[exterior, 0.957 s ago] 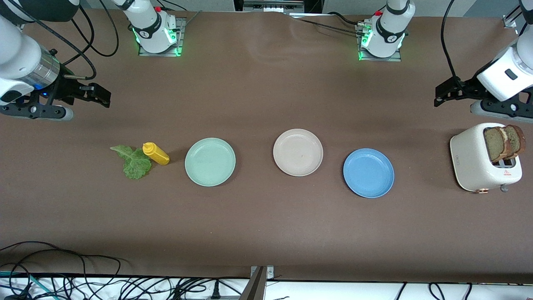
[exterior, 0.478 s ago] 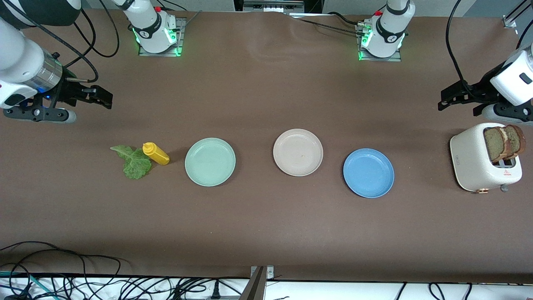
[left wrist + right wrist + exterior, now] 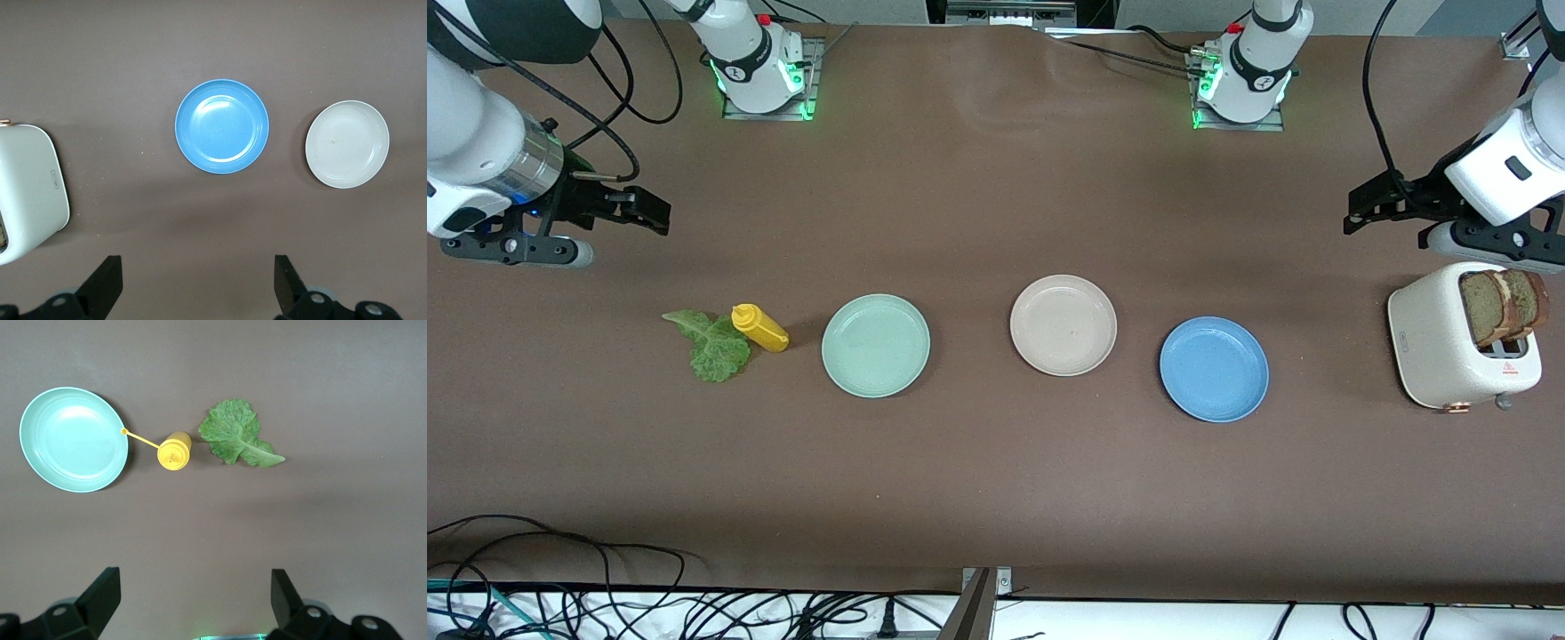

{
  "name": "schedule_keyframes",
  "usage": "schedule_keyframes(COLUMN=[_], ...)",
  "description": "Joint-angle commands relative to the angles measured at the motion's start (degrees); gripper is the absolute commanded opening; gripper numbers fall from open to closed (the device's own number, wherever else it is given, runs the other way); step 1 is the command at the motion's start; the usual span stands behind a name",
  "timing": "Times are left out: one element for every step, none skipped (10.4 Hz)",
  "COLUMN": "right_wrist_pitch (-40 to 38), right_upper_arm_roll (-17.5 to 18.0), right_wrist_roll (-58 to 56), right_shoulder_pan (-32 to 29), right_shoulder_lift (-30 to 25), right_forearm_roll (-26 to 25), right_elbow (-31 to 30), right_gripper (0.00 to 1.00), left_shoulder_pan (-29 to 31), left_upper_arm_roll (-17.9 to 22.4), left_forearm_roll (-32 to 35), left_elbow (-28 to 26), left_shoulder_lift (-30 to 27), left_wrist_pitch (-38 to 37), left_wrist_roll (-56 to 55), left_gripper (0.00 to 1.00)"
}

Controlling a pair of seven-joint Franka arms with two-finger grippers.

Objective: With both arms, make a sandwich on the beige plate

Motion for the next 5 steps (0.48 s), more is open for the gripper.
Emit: schedule_keyframes(right_wrist_pitch=[-0.06,-0.14,-0.15,-0.15,-0.15], right_upper_arm_roll=[-0.09,-0.09,-0.18,-0.18,-0.27], right_wrist_roll=[0.06,0.06,0.06,0.06,0.06], right_shoulder_pan=[-0.32,-0.32,-0.32,-0.32,-0.32], right_shoulder_lift=[0.18,0.36,0.19,0.18,0.01], right_forearm_roll=[1.68,1.77,1.77,2.29,3.08], right_elbow=[0.66,0.66,0.66,0.74,0.66], right_gripper=[1.00,1.00,1.00,1.00,1.00], left_shoulder_pan=[0.12,0.12,0.12,0.38,0.65], left_upper_arm_roll=[0.27,0.27,0.27,0.27,0.35], left_forearm_roll=[-1.60,-1.60,-1.60,-1.60,-1.69], left_elbow=[1.66,1.57,1.31,1.31,1.92], left_shoulder_lift=[0.69,0.77,1.04,1.47,1.39], left_wrist_pitch=[-1.25,-1.78,-2.30,-2.31,-2.31], left_wrist_roll=[-0.02,-0.19,-0.11,-0.11,-0.11], left_gripper=[1.00,1.00,1.00,1.00,1.00])
